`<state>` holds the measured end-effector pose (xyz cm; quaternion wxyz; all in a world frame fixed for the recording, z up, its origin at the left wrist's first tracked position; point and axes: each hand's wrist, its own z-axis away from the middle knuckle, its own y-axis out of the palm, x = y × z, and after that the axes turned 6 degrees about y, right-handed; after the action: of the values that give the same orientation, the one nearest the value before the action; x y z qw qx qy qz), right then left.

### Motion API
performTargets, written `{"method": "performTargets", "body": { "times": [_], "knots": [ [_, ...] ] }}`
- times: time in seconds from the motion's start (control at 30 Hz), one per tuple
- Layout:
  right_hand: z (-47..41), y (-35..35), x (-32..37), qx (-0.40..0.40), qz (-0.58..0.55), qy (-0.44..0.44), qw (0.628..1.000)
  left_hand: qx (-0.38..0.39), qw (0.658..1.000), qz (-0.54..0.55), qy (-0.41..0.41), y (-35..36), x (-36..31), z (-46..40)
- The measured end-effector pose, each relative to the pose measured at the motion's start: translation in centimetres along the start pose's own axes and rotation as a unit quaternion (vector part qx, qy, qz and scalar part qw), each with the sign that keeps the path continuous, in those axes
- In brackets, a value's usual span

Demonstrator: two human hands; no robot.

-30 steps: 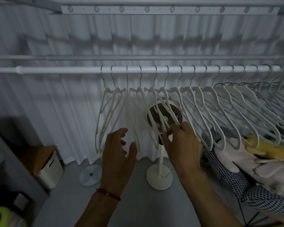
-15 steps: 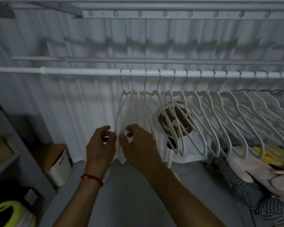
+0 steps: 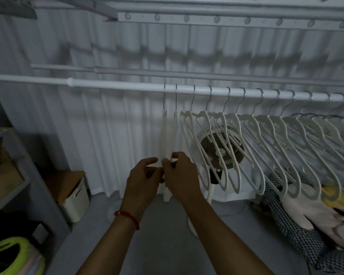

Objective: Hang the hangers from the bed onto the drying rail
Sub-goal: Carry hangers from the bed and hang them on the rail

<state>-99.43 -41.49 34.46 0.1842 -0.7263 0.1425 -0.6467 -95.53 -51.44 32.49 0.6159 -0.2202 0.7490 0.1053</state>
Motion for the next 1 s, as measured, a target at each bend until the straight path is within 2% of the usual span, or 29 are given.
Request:
{"method": "performTargets", "body": {
  "times": [0.1,0.2,0.47,1.0],
  "knots": [
    [0.2,-0.4,-0.3,-0.007,-0.008,-0.007,1.000,0.025,1.000,-0.001,0.007,0.3,0.1,0.1],
    [0.3,-1.0,-0.5,-0.014,-0.013,-0.013,1.000,0.050,0.997,-0.020,0.047,0.6,0.4,0.4],
    [0.4,-1.6,-0.8,-0.024,-0.006,-0.038,0.999,0.062,0.995,-0.024,0.076,0.9,0.3,0.7],
    [0.5,-2.1,-1.6,-0.053,0.022,-0.035,0.998,0.031,0.994,-0.023,0.102,1.0,1.3,0.8]
  ]
}}
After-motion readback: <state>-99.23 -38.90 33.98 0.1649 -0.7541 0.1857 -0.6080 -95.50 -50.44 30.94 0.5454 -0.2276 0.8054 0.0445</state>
